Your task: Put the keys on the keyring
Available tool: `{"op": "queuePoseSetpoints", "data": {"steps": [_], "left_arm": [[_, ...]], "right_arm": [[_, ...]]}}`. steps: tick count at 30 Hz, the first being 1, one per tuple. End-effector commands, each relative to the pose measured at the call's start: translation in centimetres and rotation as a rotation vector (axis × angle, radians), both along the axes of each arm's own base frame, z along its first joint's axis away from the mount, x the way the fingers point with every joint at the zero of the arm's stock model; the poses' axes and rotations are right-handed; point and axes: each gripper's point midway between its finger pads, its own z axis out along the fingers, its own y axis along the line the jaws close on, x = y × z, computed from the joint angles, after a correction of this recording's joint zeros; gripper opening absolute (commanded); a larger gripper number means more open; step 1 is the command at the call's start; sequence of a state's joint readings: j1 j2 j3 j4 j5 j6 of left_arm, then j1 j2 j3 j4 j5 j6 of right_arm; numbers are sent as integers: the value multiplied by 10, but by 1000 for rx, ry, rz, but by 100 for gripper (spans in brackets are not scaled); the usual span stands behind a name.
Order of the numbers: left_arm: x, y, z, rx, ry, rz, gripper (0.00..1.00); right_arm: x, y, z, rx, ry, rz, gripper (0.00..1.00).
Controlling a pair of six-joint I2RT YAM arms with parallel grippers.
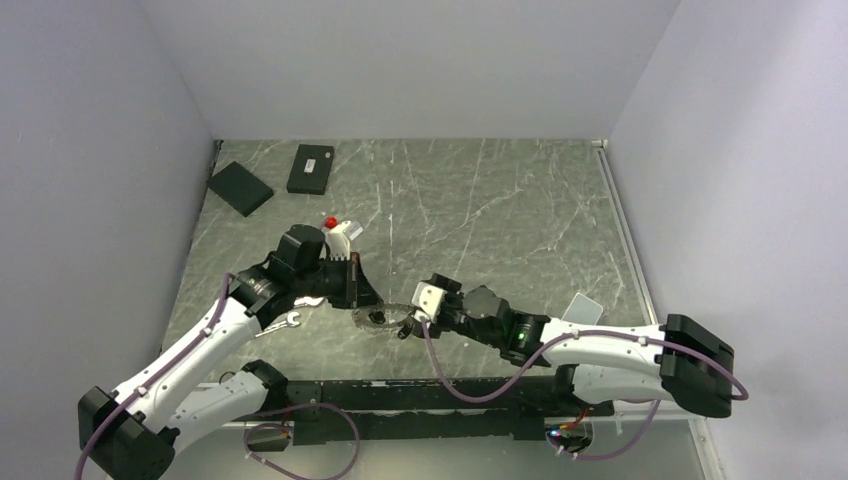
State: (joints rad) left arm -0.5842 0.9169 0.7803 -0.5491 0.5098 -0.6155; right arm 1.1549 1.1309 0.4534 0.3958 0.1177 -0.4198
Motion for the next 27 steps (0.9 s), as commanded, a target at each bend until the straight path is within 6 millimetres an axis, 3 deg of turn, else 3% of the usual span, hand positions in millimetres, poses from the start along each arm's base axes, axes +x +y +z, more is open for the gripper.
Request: {"op": "queuePoseSetpoints", "data": {"steps": [1, 6, 10, 17, 27], "left_arm": [[12, -9, 27, -95, -100, 29, 0], [16, -7, 31, -126, -121, 72, 0], [15, -8, 35, -173, -129, 96, 0], [12, -10, 46, -265, -156, 104, 0], [17, -8, 62, -393, -163, 199, 0]], "right_arm": [[-7, -10, 6, 78, 84, -35, 72], [-15, -17, 13, 119, 119, -30, 73], [-28, -16, 37, 220, 104, 41, 73], [-55, 2, 89, 379, 66, 234, 68], [-71, 26, 126, 512, 86, 364, 54]]}}
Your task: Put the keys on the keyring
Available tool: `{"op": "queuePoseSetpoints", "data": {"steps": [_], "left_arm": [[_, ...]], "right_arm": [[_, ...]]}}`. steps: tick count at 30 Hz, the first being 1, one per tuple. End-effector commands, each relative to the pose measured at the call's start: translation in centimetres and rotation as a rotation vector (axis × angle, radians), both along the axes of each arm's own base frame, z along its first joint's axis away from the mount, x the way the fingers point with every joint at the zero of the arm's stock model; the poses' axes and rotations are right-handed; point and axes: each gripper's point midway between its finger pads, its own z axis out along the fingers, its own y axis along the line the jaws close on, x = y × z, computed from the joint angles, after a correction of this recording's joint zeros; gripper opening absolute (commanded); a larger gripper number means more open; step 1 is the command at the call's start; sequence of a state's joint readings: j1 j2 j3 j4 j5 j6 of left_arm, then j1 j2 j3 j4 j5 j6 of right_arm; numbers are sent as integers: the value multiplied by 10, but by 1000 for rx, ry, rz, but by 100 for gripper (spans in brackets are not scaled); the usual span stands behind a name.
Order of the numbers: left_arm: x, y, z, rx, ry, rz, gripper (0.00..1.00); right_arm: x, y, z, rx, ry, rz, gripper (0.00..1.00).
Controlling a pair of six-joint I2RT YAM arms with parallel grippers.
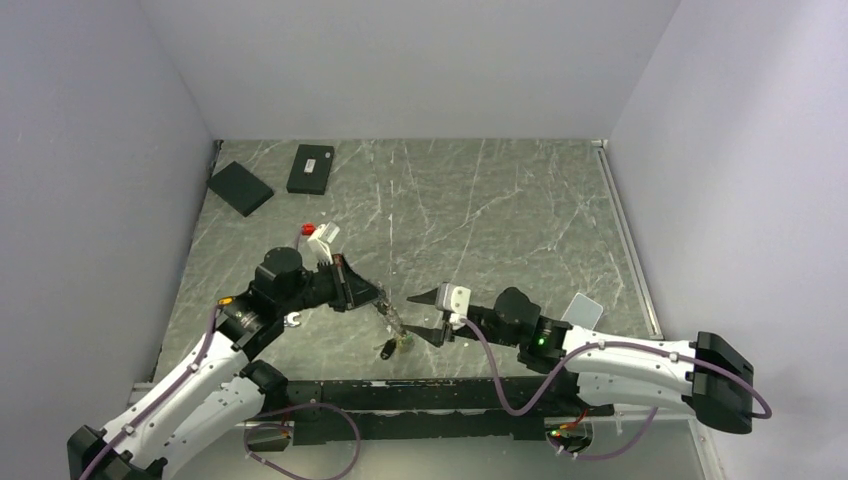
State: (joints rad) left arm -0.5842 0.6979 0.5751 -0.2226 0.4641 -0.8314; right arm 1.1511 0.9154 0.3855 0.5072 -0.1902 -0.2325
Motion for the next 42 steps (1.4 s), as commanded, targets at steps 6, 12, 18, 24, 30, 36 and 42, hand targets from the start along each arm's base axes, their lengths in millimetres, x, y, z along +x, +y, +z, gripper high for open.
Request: {"op": "queuePoseSetpoints", "data": {"steps": [6, 12, 18, 24, 30, 36, 42], "left_arm": [[20, 6, 29, -146, -36, 166, 0], [24, 7, 34, -201, -46, 198, 0], [26, 11, 37, -218, -33, 234, 0], [21, 13, 39, -232, -26, 232, 0], [16, 18, 37, -247, -17, 246, 0], [14, 14, 39, -294, 10, 231, 0], [16, 13, 38, -324, 16, 236, 0]], "right_arm": [[-31, 36, 71, 221, 36, 183, 50], [-27, 56, 57, 203, 84, 157, 41], [-5, 77, 35, 175, 83, 79, 34], [25, 88, 14, 122, 66, -45, 31], [46, 74, 8, 101, 36, -113, 30], [60, 63, 6, 81, -10, -154, 30], [61, 59, 21, 99, -53, -144, 31]]}}
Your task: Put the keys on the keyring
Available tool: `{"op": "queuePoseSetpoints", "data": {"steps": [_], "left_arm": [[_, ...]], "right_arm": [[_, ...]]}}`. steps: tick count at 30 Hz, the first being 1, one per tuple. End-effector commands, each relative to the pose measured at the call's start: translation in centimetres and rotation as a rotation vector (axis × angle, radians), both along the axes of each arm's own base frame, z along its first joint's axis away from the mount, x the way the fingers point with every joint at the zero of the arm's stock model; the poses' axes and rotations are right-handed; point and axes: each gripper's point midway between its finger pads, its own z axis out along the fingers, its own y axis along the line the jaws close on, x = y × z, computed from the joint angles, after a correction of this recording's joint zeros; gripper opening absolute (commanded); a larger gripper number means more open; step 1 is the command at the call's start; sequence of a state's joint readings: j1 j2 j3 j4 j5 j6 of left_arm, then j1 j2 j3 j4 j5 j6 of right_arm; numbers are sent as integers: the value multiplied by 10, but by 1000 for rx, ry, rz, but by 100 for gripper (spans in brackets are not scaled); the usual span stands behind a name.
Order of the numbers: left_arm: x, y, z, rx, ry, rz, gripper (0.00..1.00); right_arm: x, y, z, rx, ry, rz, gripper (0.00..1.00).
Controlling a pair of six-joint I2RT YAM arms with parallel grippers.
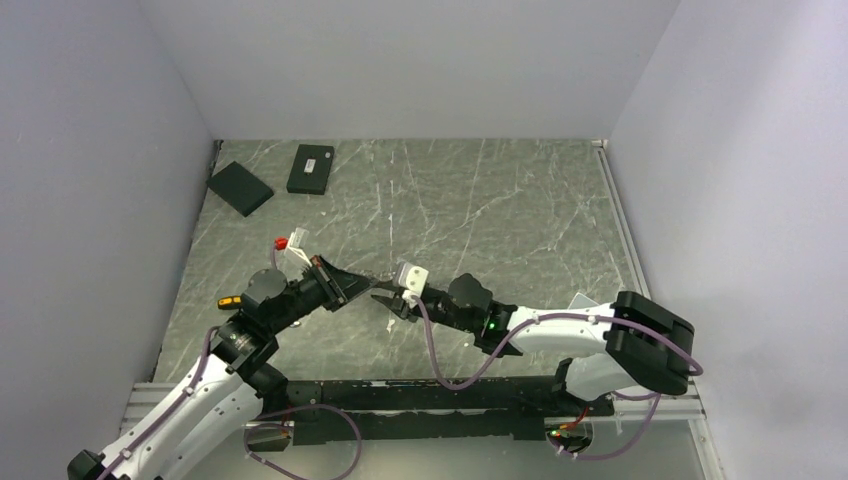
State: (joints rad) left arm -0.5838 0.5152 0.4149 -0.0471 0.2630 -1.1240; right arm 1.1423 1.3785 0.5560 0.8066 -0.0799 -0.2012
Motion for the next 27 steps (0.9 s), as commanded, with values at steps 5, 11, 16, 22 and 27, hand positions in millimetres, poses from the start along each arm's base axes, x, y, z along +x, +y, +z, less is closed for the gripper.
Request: {"op": "queuePoseSetpoints", "data": {"steps": [5, 11, 16, 22, 27], "left_arm": [[-1, -5, 23, -101, -37, -14, 0], [1, -7, 20, -99, -31, -16, 0], [2, -6, 18, -98, -30, -7, 0], [5, -1, 18, -100, -39, 29, 0], [7, -2, 17, -107, -40, 31, 0]], "right_arm": [[10, -10, 39, 83, -94, -44, 33], [9, -11, 48, 107, -94, -41, 33], [12, -16, 55, 108, -102, -73, 30], [13, -22, 52, 86, -79, -93, 29], [12, -23, 48, 79, -58, -93, 29]]}}
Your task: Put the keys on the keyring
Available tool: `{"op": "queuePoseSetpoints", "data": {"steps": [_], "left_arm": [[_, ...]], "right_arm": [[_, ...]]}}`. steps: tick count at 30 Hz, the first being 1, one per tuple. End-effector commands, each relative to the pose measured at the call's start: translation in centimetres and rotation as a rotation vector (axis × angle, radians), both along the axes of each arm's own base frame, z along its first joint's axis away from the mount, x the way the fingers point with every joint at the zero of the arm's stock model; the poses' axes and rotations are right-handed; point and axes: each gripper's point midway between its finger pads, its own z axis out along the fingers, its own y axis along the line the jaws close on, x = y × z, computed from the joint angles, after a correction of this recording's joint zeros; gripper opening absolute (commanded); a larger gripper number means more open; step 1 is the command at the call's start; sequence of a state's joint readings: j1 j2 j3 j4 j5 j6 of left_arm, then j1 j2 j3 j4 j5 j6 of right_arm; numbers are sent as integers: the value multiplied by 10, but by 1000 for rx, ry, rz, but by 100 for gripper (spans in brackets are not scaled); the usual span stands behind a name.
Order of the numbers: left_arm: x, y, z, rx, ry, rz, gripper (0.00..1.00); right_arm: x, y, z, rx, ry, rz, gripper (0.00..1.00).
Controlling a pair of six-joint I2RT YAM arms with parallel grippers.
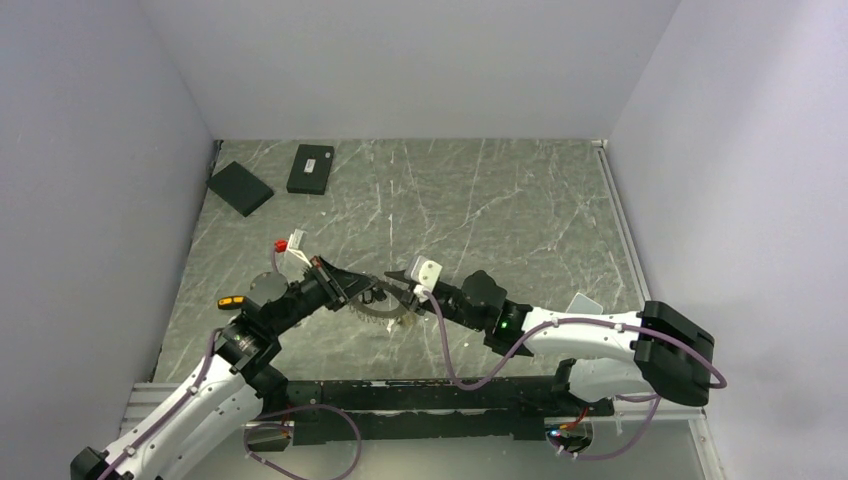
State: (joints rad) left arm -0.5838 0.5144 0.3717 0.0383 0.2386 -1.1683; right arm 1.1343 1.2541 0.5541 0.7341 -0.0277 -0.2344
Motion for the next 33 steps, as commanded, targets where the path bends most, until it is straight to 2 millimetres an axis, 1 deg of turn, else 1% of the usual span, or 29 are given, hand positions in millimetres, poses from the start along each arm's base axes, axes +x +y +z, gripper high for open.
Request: {"op": "queuePoseSetpoints", "data": {"steps": [1, 4, 9, 13, 16, 18, 21, 24, 29, 33], "left_arm": [[1, -2, 17, -57, -36, 1, 0], [2, -2, 17, -59, -37, 3, 0], [5, 1, 19, -71, -35, 31, 0], [9, 6, 18, -95, -26, 73, 0], [12, 8, 17, -108, -19, 96, 0], [12, 8, 18, -119, -28, 98, 0], [13, 6, 18, -123, -26, 91, 0], [14, 5, 18, -142, -20, 87, 0], [14, 6, 19, -156, -23, 96, 0], [14, 7, 16, -133, -25, 99, 0]], "right_arm": [[6, -4, 17, 51, -7, -32, 29], [4, 1, 19, 54, -3, -14, 29], [-4, 5, 22, 70, 21, 34, 29], [-11, 7, 19, 72, 42, 68, 29], [-13, 10, 18, 77, 53, 74, 30], [-12, 12, 16, 72, 57, 73, 30], [-3, 14, 10, 68, 52, 34, 30], [0, 19, 7, 56, 44, 32, 30], [2, 23, 8, 61, 44, 34, 30], [5, 23, 14, 68, 36, 19, 30]]}}
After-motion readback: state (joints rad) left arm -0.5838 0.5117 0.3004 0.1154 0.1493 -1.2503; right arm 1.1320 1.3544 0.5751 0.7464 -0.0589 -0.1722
